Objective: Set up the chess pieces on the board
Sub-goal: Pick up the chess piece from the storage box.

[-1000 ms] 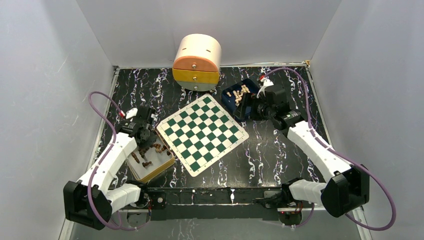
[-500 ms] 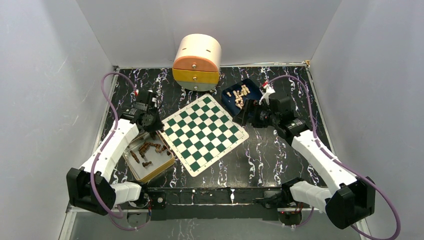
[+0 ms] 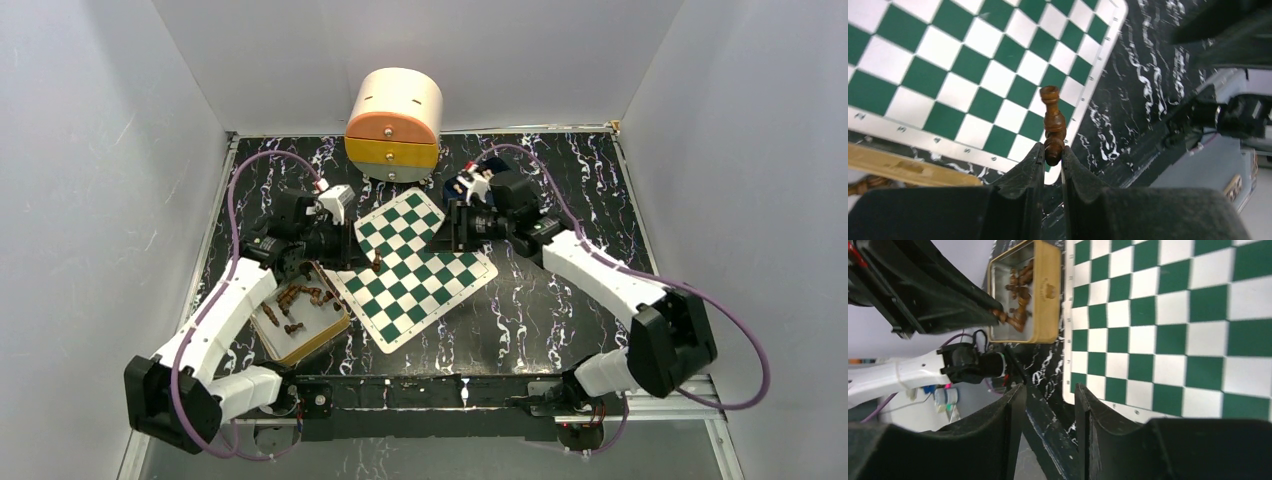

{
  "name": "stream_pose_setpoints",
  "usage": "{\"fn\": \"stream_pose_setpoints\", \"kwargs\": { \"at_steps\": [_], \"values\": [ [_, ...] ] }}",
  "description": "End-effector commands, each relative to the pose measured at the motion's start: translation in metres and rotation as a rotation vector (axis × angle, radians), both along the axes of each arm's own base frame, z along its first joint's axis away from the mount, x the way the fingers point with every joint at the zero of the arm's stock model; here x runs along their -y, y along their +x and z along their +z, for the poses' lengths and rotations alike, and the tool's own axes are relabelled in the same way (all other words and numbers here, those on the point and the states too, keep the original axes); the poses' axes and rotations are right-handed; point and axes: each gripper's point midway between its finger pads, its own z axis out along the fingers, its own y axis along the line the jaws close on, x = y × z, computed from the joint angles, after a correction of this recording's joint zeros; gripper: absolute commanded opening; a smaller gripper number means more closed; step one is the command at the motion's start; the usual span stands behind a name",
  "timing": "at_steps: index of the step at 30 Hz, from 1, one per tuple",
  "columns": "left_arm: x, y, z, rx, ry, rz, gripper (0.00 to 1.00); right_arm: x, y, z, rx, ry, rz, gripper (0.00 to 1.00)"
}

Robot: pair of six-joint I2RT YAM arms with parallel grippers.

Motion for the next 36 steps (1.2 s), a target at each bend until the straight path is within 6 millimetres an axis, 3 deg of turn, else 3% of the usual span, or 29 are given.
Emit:
{"fn": "stream_pose_setpoints", "kwargs": {
  "at_steps": [1, 4, 9, 13, 17, 23, 24, 28, 33, 36],
  "values": [
    [0.026, -0.018, 0.032, 0.178, -0.125, -0.2, 0.0, -0.039, -0.009, 0.042, 0.074, 0.13, 0.195, 0.48],
    [0.036, -0.029, 0.039, 0.251, -0.168, -0.276, 0.0, -0.057, -0.012, 0.038, 0.038, 0.124, 0.267, 0.5],
    [0.037, -0.037, 0.041, 0.313, -0.168, -0.323, 0.0, -0.074, -0.016, 0.022, -0.047, 0.109, 0.326, 0.63],
    [0.035, -0.038, 0.036, 0.304, -0.157, -0.307, 0.0, -0.077, -0.013, 0.01, -0.093, 0.077, 0.324, 0.66],
    [0.033, -0.027, 0.038, 0.267, -0.149, -0.22, 0.0, -0.072, -0.005, 0.009, -0.015, 0.04, 0.266, 0.67],
    [0.035, 0.0, 0.047, 0.144, -0.196, 0.018, 0.0, -0.055, 0.005, 0.036, 0.28, 0.156, 0.108, 0.68],
    [0.039, 0.003, 0.049, 0.119, -0.227, 0.041, 0.0, -0.049, 0.004, 0.03, 0.334, 0.177, 0.075, 0.67],
    [0.047, 0.011, 0.056, 0.031, -0.341, 0.157, 0.0, -0.035, 0.004, 0.056, 0.56, 0.273, 0.006, 0.68],
    [0.056, 0.013, 0.079, -0.033, -0.49, 0.24, 0.0, -0.038, -0.009, 0.078, 0.735, 0.381, 0.025, 0.81],
    [0.058, 0.015, 0.097, -0.042, -0.57, 0.277, 0.0, -0.046, -0.018, 0.084, 0.828, 0.41, 0.015, 0.83]
  ]
}}
